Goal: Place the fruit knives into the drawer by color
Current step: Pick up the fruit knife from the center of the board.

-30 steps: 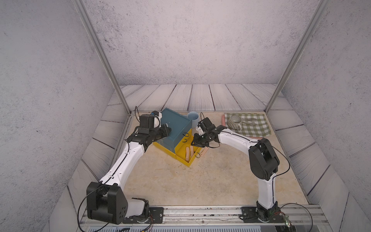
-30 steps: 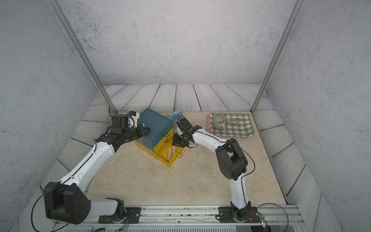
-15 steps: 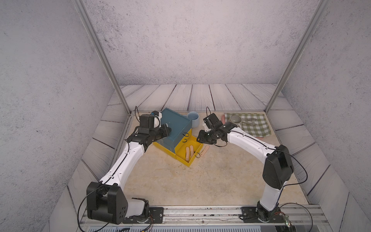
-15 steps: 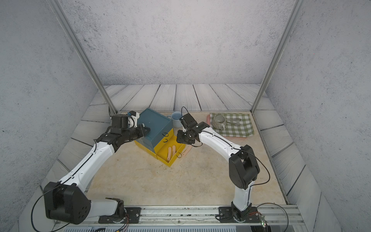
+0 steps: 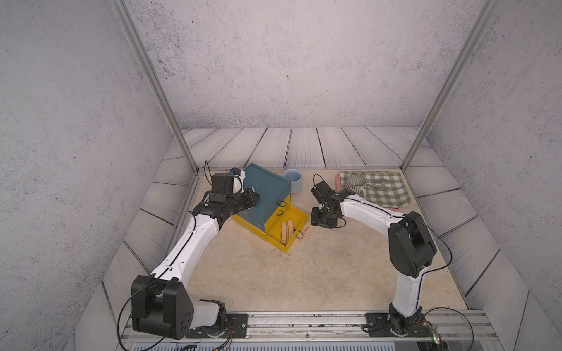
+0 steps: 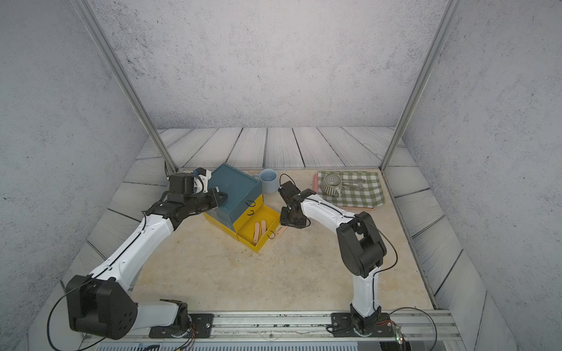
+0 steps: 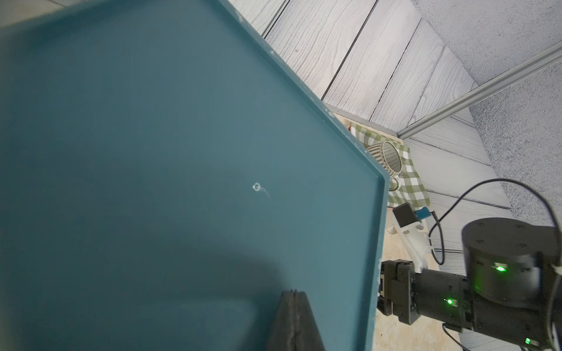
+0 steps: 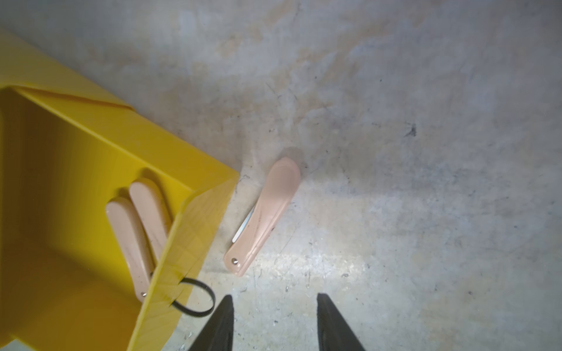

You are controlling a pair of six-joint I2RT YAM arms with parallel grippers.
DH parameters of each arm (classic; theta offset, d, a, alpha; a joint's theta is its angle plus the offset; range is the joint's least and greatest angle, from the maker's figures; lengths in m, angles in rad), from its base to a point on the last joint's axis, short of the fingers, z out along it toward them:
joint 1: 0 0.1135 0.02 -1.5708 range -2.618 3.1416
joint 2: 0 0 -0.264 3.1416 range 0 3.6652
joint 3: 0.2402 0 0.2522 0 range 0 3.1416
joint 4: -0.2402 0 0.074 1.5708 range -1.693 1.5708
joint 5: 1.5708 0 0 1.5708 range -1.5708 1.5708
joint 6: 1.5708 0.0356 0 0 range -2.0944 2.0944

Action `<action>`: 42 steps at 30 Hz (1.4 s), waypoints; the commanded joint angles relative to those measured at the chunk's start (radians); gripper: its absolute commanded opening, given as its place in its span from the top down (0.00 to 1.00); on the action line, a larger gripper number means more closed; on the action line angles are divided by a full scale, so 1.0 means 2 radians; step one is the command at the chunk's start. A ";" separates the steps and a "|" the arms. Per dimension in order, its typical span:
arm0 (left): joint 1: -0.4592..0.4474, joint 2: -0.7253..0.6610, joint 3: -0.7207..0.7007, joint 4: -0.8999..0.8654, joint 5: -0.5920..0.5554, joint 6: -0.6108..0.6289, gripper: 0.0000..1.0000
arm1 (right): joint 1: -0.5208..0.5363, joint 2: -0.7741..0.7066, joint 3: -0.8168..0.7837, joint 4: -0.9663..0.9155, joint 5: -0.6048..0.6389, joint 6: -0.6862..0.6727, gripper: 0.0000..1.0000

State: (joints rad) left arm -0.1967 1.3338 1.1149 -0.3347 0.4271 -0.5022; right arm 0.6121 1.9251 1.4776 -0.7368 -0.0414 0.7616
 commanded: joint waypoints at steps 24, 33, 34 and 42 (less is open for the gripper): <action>0.004 0.012 -0.019 -0.073 -0.010 0.000 1.00 | -0.001 0.082 0.024 0.038 -0.014 0.054 0.51; 0.004 0.013 -0.019 -0.073 -0.011 0.000 1.00 | -0.001 0.094 0.014 0.044 -0.013 0.063 0.50; 0.004 0.013 -0.018 -0.073 -0.010 0.001 1.00 | -0.001 0.095 0.012 0.044 -0.012 0.064 0.50; 0.004 0.013 -0.018 -0.073 -0.011 0.000 1.00 | -0.001 0.095 0.005 0.029 0.000 0.056 0.51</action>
State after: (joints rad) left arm -0.1967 1.3338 1.1149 -0.3347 0.4271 -0.5026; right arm 0.6121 2.0834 1.5131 -0.6388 -0.0601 0.8783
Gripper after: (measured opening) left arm 0.044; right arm 0.493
